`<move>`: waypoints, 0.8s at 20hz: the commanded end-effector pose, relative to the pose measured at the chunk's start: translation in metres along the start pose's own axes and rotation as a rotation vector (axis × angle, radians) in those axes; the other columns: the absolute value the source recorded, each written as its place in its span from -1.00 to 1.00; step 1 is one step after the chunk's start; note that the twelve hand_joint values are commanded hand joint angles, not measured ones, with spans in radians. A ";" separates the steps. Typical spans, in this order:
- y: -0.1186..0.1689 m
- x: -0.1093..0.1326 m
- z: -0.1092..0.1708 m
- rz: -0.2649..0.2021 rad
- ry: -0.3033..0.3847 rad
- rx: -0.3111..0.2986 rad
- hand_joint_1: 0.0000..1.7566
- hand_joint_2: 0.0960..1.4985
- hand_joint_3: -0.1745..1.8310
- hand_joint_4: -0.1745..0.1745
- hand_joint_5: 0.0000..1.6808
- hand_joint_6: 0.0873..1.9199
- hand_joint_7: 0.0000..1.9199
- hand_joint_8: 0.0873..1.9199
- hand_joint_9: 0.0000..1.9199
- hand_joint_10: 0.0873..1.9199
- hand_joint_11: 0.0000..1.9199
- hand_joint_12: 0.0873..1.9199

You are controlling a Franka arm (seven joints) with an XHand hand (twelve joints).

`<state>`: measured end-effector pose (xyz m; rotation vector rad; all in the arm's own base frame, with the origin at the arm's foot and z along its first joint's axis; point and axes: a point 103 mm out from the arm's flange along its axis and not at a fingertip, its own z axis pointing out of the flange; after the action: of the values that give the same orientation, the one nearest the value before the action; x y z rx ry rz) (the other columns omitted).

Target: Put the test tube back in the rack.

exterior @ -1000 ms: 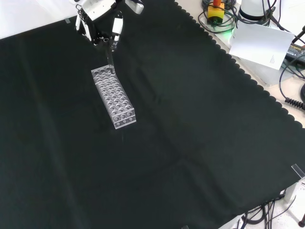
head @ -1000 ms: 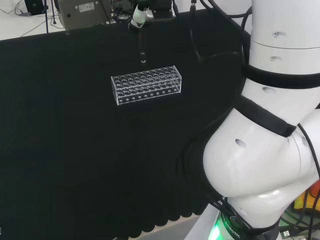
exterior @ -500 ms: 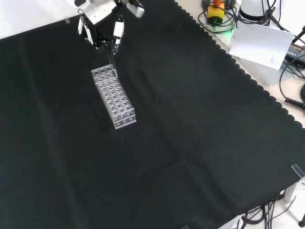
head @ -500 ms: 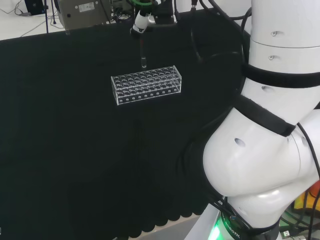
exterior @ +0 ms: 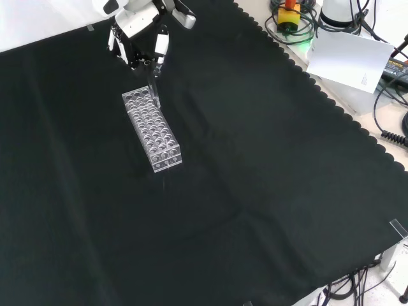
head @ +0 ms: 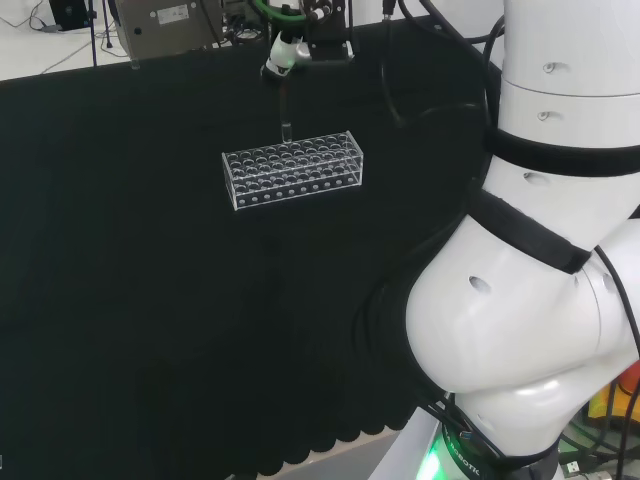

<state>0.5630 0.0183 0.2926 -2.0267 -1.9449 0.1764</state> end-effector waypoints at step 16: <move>0.002 -0.009 0.030 -0.002 0.031 -0.043 0.61 0.24 -0.83 -1.00 0.45 -0.53 0.88 -0.74 0.37 -0.55 -0.21 0.25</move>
<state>0.5557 0.0165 0.2652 -2.0357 -1.9392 0.1269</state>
